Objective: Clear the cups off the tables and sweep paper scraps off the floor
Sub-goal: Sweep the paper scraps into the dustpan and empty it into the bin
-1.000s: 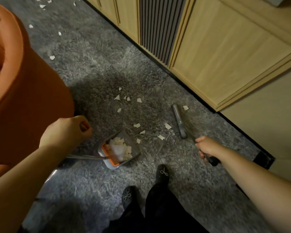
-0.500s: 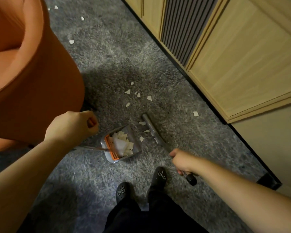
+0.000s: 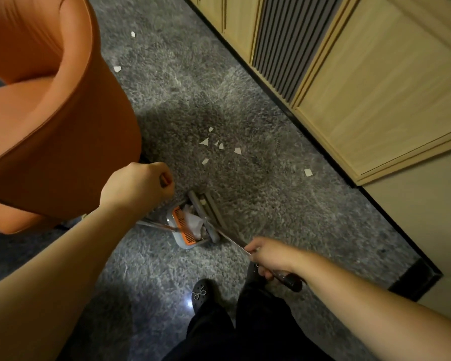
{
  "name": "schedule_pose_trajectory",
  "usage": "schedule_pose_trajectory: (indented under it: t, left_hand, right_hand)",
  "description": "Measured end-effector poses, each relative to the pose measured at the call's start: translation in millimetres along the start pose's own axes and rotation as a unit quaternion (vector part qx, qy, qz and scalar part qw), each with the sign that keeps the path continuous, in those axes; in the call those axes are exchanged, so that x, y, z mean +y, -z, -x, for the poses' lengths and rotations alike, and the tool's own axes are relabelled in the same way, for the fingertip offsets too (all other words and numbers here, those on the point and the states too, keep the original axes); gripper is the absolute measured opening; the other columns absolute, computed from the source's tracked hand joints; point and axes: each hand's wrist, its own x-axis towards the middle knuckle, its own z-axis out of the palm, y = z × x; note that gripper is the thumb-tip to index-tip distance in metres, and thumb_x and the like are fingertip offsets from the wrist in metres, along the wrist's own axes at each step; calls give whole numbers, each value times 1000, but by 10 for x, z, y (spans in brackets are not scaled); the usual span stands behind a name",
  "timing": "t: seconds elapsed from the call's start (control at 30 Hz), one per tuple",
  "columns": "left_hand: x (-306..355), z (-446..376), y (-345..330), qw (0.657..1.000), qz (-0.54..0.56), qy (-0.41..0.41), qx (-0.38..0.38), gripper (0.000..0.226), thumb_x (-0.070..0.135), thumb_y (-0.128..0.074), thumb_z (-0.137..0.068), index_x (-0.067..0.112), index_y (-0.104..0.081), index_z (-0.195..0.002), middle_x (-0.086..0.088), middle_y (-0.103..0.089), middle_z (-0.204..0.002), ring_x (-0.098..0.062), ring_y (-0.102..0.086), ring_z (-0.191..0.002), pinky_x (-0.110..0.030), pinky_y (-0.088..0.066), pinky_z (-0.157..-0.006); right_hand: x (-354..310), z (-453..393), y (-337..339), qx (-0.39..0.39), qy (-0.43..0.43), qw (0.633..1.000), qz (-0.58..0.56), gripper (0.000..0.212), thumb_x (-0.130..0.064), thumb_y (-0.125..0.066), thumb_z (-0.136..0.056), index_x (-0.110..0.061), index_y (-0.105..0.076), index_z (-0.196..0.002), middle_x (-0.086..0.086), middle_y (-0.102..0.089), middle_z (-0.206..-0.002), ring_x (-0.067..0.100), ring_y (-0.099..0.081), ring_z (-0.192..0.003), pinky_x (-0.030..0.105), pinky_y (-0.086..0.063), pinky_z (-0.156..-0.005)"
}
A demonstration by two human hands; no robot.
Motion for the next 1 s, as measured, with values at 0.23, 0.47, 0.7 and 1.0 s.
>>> schedule_pose_trajectory:
  t: [0.23,0.47,0.7,1.0]
  left_hand:
    - [-124,244,45,1000,22,-12,2,12,37,-64,-89,28,-64,-96,5,-58,-68,-14,-54,-56,-31,-52,-50]
    - [-190,344,166,998,69,14,1,10,39,-65,-89,30,-64,-93,4,-61,-73,-16,-55,-63,-31,-49,-52]
    - [35,102,298,995,100,8,13,11,36,-66,-89,27,-65,-96,0,-63,-75,-20,-57,-66,-33,-51,-57]
    - [701,-692,374,997,79,3,-21,13,39,-65,-90,26,-63,-94,-2,-63,-77,-23,-59,-68,-38,-55,-62]
  right_hand:
    - [64,375,-165,60,2,991,-124,27,-9,-44,-97,-23,-49,-120,5,-50,-59,9,-43,-32,20,-34,-38]
    - [96,601,-160,145,21,972,-184,34,-6,-43,-99,-13,-48,-132,8,-50,-63,8,-41,-32,17,-33,-32]
    - [298,642,181,197,8,938,-286,35,-11,-41,-100,-18,-47,-134,9,-48,-60,12,-41,-38,17,-31,-36]
    - [641,390,1180,250,-29,919,-304,38,-6,-42,-101,-9,-42,-139,11,-49,-67,18,-41,-47,14,-30,-30]
